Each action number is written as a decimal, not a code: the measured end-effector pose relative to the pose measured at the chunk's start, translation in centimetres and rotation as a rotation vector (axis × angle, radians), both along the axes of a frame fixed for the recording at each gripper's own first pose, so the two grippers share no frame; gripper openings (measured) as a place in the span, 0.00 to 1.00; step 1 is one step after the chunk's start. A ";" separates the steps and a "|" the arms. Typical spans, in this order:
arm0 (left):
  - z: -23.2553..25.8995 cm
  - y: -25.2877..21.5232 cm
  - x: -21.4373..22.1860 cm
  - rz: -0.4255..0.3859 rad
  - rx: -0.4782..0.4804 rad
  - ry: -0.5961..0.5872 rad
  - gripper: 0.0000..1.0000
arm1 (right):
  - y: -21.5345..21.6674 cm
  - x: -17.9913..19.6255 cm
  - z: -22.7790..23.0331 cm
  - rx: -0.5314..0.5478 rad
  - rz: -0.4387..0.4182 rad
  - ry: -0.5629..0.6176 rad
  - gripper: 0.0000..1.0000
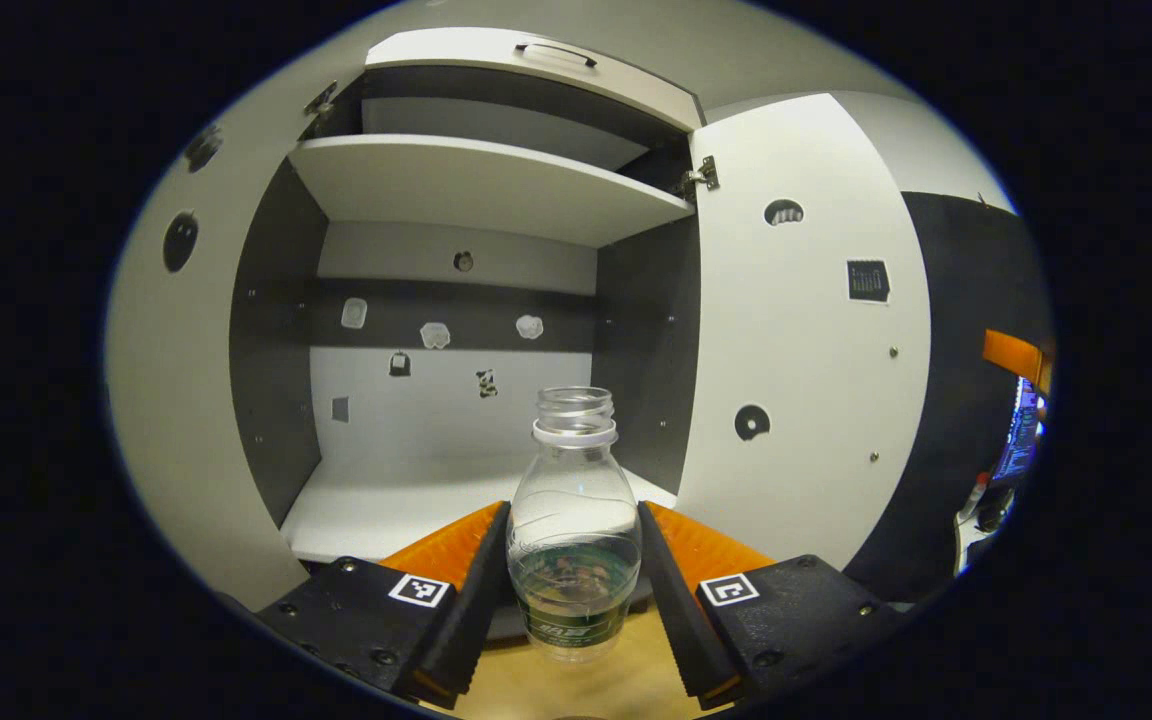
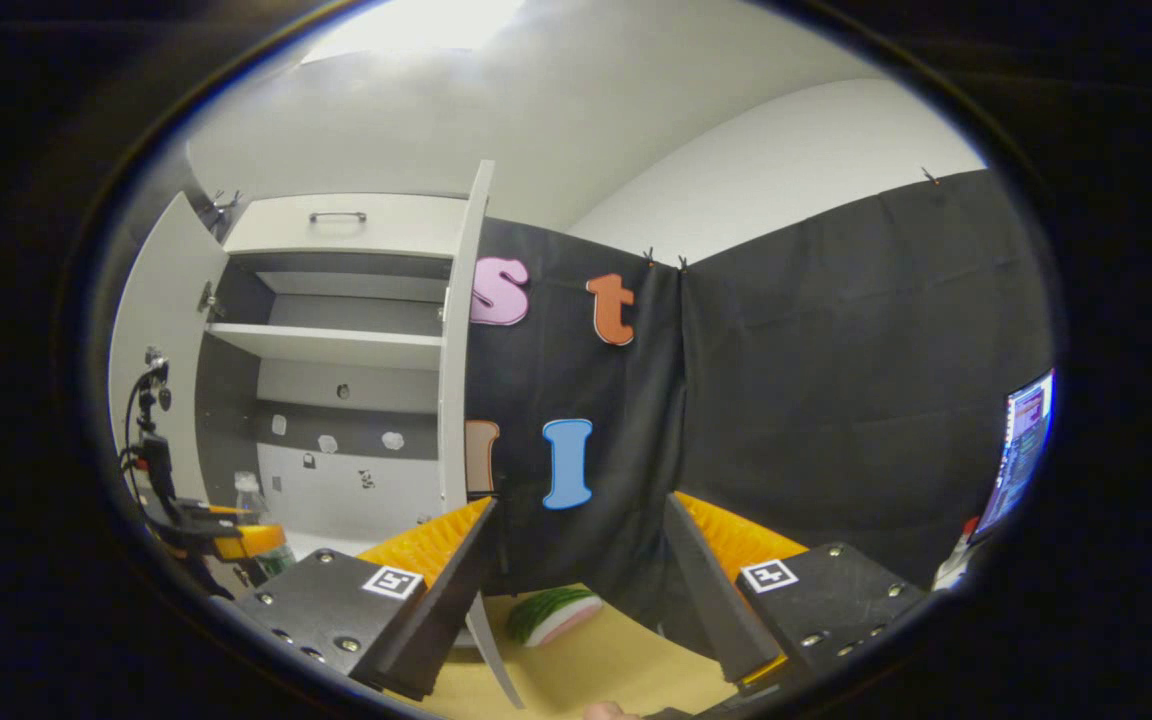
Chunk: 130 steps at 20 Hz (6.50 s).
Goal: Grasp the bottle in the cabinet with the left hand and place it on the coaster, then close the right door with the right hand and the left door with the left hand.
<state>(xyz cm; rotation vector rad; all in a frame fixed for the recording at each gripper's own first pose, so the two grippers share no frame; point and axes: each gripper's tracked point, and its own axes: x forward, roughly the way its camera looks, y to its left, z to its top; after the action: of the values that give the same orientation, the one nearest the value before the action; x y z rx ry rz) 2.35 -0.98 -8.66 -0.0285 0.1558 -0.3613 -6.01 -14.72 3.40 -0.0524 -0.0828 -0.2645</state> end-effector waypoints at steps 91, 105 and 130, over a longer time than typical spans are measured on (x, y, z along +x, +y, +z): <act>-10.8 2.2 -9.1 0.073 -0.056 0.199 0.84 | -1.3 2.1 -5.5 0.045 0.040 0.131 1.00; -1.6 4.8 -7.1 0.235 -0.039 0.057 0.96 | 2.0 7.0 -6.8 -0.012 0.198 0.155 0.96; -0.7 9.1 -8.2 0.350 -0.046 0.037 0.96 | 11.5 7.7 -7.8 0.043 0.444 0.181 0.93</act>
<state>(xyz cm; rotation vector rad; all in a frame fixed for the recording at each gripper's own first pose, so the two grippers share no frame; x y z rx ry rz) -5.89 8.11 -9.39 -0.1061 0.1754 -0.0152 1.71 -3.20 -4.35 -0.0138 0.0915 0.1828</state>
